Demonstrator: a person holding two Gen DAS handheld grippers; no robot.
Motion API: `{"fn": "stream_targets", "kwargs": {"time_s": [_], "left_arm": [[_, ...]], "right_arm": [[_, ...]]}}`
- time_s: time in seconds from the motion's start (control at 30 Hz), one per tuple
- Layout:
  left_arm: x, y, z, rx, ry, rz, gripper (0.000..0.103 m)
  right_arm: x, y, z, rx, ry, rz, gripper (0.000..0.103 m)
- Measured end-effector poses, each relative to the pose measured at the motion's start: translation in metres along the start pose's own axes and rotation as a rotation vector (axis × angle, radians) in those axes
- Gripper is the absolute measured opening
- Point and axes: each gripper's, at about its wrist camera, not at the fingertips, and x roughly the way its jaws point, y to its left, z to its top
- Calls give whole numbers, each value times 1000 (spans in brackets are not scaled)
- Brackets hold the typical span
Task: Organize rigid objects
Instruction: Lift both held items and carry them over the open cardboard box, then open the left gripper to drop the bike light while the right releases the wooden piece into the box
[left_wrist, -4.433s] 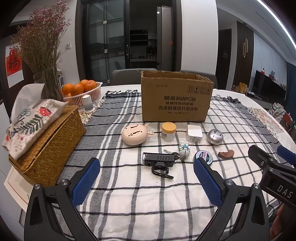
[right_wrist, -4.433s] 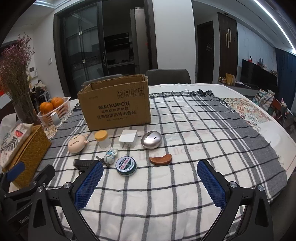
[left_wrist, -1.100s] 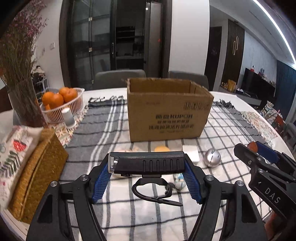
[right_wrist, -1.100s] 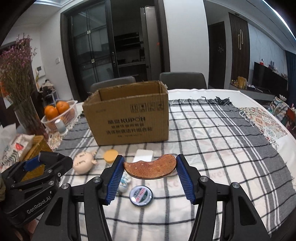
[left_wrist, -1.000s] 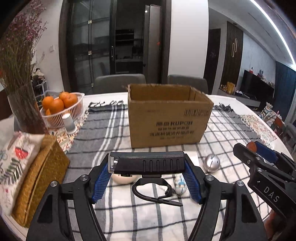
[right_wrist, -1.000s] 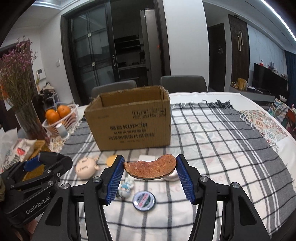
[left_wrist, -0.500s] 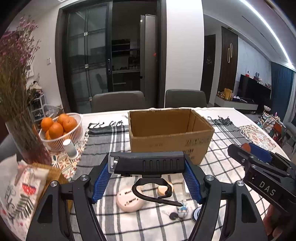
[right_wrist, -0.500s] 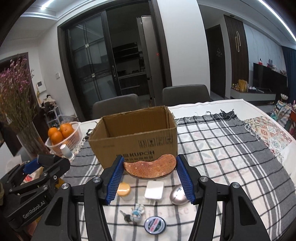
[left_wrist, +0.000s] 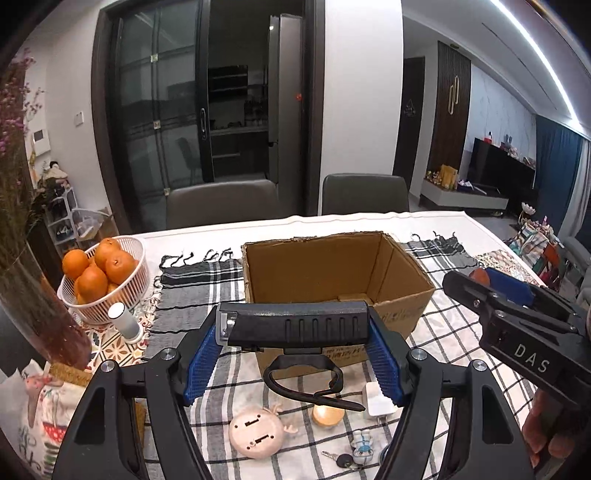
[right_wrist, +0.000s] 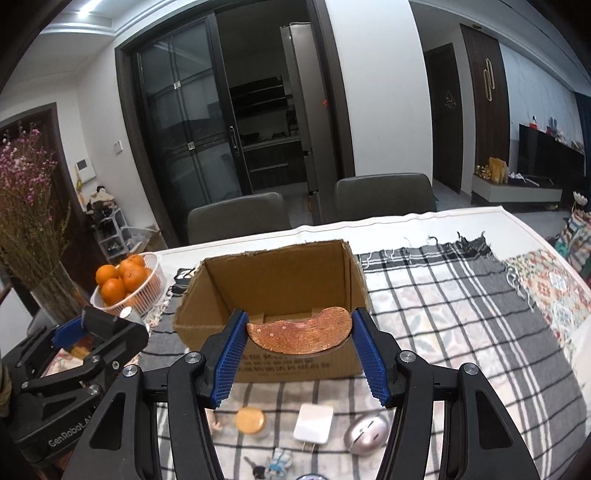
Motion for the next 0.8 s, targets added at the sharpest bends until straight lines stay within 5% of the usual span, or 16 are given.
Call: {"fn": "stream_targets", "kwargs": {"time_s": [0.37,0.8], "left_arm": [[42,6,35,29,81,-11,72],[101,11,59,-7,253,-28,72]], "right_arm": [[45,3,38,-52,92,16,58],[114,-7,64,-16,307,57,58]]}}
